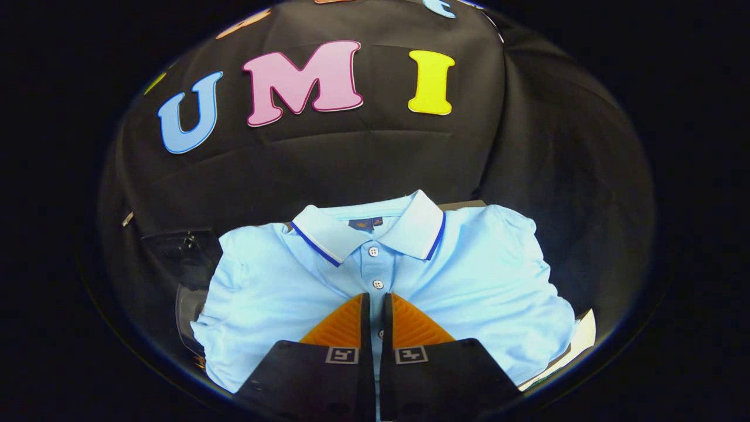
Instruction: Put the clothes into the washing machine and then close the washing machine lid.
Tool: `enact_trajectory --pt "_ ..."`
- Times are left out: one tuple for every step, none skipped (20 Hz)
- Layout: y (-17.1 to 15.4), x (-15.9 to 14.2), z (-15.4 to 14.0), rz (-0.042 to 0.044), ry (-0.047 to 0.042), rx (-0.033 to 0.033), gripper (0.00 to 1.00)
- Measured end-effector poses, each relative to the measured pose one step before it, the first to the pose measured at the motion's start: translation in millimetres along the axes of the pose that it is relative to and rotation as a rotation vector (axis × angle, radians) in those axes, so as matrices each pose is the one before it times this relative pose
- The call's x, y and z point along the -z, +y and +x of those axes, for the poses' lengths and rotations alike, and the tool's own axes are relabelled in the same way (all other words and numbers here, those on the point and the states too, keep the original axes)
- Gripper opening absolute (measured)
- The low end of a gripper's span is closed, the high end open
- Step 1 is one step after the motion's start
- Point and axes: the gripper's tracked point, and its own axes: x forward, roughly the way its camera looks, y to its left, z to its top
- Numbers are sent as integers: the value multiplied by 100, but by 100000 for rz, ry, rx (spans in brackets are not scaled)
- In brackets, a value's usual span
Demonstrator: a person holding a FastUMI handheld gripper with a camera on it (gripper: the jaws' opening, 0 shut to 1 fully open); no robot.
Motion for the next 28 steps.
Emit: enact_trajectory --pt "30 -145 64 138 -1231 -789 8" --pt "-3 -72 -104 -1143 -1370 -693 8" --pt "-31 -140 -78 -345 -830 -169 8" --pt "28 -92 -225 1151 -1079 91 8" --pt "147 -362 -287 513 -1890 -90 8" --pt "11 -356 -307 308 -1691 -386 8" --pt "-47 -472 -322 359 -1671 208 8" --pt "95 -235 -370 1975 -1068 -289 8" --pt "191 -497 -332 1878 -1663 -654 8" --pt "-43 -630 -250 1065 -1940 -278 8" --pt "319 -657 -384 475 -2489 -1072 8" --pt "214 -540 -349 414 -1749 -855 8" --pt "298 -467 -590 260 -1837 -447 8" --pt "192 -157 -1119 -18 -2055 -662 8" --pt "264 -271 -659 -440 -860 354 8" --pt "430 -192 -524 -1378 -1352 -52 8" --pt "812 -874 -917 -215 -2189 -1631 7" --pt "909 -996 -223 -165 -3433 -687 5" --pt "524 -644 -635 -375 -653 -97 5" --pt "283 -454 -488 -975 -656 802 5" --pt "91 138 -317 -339 937 449 5" --pt "189 226 -153 809 846 522 5" --pt "-11 373 57 1224 1391 295 5" --pt "-82 132 50 -171 -123 297 5" --pt "-609 531 306 -575 1561 1785 5" --pt "-648 612 214 -1091 902 1554 5" --pt "-420 453 282 -623 1123 950 5" --pt "-169 234 344 -519 750 113 5"
